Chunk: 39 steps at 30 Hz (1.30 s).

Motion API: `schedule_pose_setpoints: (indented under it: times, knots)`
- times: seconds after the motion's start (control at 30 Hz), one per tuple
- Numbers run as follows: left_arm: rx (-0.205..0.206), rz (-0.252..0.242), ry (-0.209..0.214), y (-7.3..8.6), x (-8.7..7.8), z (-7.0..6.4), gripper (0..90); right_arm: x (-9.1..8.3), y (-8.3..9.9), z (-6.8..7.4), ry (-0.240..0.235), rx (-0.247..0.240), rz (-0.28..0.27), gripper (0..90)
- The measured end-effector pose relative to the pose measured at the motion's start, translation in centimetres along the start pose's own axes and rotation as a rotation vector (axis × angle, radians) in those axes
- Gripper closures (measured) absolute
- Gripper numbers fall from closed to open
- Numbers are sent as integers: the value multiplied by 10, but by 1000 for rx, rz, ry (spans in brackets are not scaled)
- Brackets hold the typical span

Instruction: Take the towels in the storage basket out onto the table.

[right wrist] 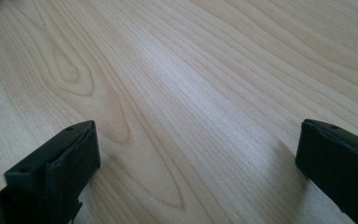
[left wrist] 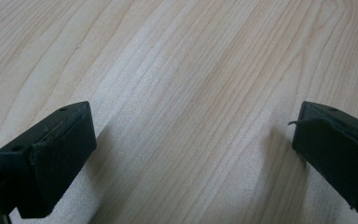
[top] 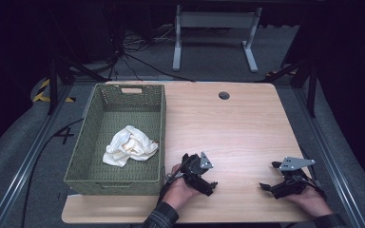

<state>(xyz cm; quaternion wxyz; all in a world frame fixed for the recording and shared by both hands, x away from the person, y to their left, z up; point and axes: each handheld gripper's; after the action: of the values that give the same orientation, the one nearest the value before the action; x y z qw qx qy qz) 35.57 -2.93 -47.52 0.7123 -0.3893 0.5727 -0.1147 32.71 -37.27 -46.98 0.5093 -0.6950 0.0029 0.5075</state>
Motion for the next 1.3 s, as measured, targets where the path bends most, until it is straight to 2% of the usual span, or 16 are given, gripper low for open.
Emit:
schedule_pose_setpoints:
  times: [0.2,0.27,0.4,0.53,0.73,0.83,0.97,1.1,1.3]
  knots:
    - [11,14,6,-2,0,1,0,0,0,0,0,0,0,0]
    - [7,33,7,-3,-2,0,12,0,0,0,-1,0,0,0]
    - [0,37,18,-5,-4,2,22,0,0,0,-3,0,1,0]
    - [-15,12,10,-7,-10,4,22,0,0,0,-6,-2,2,0]
    - [-19,14,-2,-8,-16,6,23,0,0,0,-6,-2,2,0]
    - [-34,8,-3,-10,-19,6,22,0,0,0,-6,-6,2,0]
    - [-31,-8,-1,-11,-22,7,23,0,0,0,-9,-8,2,0]
    - [-33,-2,6,-11,-24,6,23,0,0,0,-10,-10,2,0]
    - [-34,-9,-4,-15,-29,6,23,0,0,0,-11,-15,2,0]
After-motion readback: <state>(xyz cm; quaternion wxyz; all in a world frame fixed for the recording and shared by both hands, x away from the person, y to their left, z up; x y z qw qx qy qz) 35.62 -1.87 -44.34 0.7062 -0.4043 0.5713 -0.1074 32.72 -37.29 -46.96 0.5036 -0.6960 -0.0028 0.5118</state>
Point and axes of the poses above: each handheld gripper's, and its own axes: x roughly forward along the jaws, y roughly out of its underside, z roughly to its left, and after that the axes turned 5 degrees about x, right-handed
